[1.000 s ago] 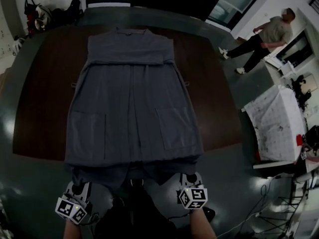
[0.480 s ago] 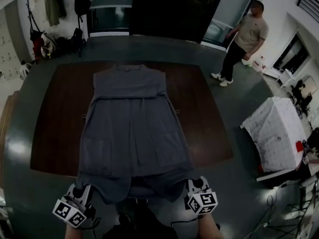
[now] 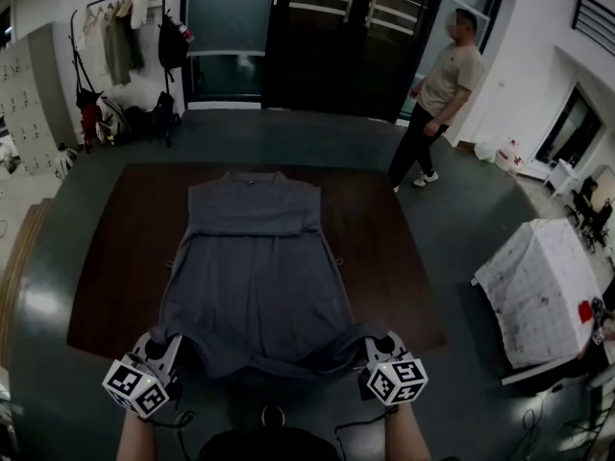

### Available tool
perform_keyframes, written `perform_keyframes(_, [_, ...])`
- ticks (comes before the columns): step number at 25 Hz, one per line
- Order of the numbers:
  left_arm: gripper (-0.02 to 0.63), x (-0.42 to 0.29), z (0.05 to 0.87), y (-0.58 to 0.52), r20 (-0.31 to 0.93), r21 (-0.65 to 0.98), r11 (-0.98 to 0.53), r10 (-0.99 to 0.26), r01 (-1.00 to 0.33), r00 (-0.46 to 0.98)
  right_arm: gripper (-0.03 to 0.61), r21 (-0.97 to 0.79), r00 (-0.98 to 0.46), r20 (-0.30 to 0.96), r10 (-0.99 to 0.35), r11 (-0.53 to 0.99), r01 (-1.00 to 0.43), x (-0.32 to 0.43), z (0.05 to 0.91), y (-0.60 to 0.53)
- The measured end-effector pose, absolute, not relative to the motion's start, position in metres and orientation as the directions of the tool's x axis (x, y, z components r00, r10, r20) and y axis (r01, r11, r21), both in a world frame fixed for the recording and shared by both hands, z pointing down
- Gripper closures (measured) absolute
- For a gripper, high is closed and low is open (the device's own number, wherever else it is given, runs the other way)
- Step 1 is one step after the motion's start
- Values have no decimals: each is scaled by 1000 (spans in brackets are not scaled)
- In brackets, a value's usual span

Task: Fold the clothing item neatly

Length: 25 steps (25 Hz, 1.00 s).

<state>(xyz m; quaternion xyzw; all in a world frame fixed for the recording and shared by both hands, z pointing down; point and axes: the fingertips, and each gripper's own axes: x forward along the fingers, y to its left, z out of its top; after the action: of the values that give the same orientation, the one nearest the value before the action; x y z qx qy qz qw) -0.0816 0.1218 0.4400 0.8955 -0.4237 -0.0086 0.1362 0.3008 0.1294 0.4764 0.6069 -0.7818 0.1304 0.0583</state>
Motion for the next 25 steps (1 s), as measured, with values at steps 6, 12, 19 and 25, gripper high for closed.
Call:
perform_keyframes(6, [598, -81, 434, 76, 91, 264, -575, -784, -774, 614, 591, -198, -333, 311, -890, 283, -939, 288, 472, 80])
perform_keyframes(12, [598, -94, 419, 32, 83, 249, -562, -799, -789, 596, 591, -151, -330, 280, -901, 298, -942, 283, 445, 32])
perform_keyframes(19, [598, -128, 413, -68, 98, 275, -554, -797, -786, 596, 591, -111, -238, 321, -916, 214, -971, 272, 428, -55])
perform_keyframes(25, [598, -145, 412, -156, 127, 293, -567, -775, -770, 620, 591, -134, -209, 343, -916, 173, -976, 270, 412, -138])
